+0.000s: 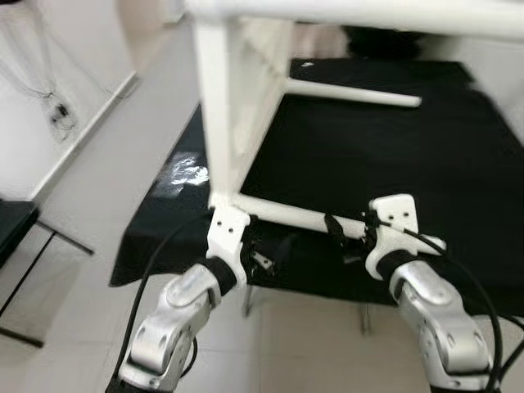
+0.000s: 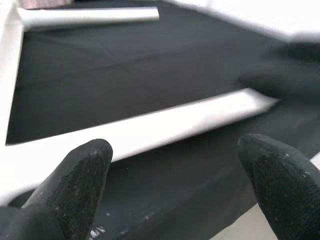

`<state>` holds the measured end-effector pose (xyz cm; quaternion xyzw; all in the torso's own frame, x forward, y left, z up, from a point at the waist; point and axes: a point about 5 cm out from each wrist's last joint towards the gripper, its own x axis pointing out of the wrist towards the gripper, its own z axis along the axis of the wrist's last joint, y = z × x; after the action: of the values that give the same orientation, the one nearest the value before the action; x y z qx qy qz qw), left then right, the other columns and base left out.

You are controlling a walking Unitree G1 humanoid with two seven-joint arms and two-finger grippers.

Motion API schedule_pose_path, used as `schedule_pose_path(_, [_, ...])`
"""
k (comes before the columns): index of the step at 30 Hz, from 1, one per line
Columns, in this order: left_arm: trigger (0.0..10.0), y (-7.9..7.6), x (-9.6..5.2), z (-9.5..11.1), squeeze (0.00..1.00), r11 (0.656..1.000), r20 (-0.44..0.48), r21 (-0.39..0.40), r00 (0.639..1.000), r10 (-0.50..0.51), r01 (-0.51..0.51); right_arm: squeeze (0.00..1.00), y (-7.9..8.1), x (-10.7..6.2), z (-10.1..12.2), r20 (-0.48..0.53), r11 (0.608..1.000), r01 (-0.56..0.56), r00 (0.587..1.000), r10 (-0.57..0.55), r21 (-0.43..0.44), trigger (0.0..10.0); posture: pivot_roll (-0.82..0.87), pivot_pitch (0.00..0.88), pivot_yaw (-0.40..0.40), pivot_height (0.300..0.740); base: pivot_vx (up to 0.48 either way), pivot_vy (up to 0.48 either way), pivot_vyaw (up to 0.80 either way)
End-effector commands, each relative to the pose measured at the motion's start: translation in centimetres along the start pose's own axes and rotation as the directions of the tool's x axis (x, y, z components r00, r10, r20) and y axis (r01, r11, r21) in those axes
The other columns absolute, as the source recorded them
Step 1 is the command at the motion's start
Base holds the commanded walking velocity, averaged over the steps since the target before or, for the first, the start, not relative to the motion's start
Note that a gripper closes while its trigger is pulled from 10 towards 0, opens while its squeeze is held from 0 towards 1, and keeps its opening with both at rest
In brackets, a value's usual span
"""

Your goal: Building children table

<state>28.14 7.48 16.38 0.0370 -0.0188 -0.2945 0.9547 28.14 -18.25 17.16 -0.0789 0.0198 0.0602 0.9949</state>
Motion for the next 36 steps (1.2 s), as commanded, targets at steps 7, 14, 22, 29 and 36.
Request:
schedule_pose_path(7, [10.0, 1.0, 0.8, -0.6, 0.0, 0.995, 0.0, 0.038, 0.996, 0.088, -0.088, 0.0, -0.5, 0.6, 0.8, 0.08, 0.995, 0.068, 0.995, -0.062, -0.071, 10.0, -0.07, 0.061, 0.031, 0.74, 0.0, 0.0, -0.8])
schedule_pose_path(14, [10.0, 1.2, 1.7, 0.0, 0.0, 0.996, 0.035, 0.041, 0.996, 0.078, -0.08, 0.0, 0.2, 1.0, 1.1, 0.109, 0.993, 0.07, 0.992, -0.059, -0.097, 10.0, -0.08, 0.055, 0.036, 0.74, 0.0, 0.0, -0.11])
schedule_pose_path(22, [10.0, 1.8, 1.7, 0.9, 0.0, 0.996, 0.088, 0.017, 0.992, 0.09, -0.092, 0.0, 1.8, 1.7, -0.1, 0.057, 0.997, 0.037, 0.998, -0.033, -0.074, 10.0, -0.06, 0.052, 0.033, 0.74, 0.052, 0.0, -0.7])
schedule_pose_path(29, [10.0, 2.4, 1.8, 1.3, 0.0, 0.994, 0.111, 0.009, 0.988, 0.106, -0.108, 0.0, 2.7, 2.0, 0.1, 0.075, 0.999, 0.0, 0.997, 0.003, -0.034, 10.0, -0.06, 0.053, 0.028, 0.74, 0.444, 0.0, -0.5])
schedule_pose_path(36, [10.0, 1.9, 1.9, 1.5, 0.0, 0.995, 0.128, -0.028, 0.987, 0.097, -0.094, 0.0, 2.6, 1.9, 0.1, 0.073, 0.991, -0.025, 0.997, 0.035, -0.133, 10.0, -0.06, 0.057, 0.027, 0.74, 0.321, 0.0, 0.06])
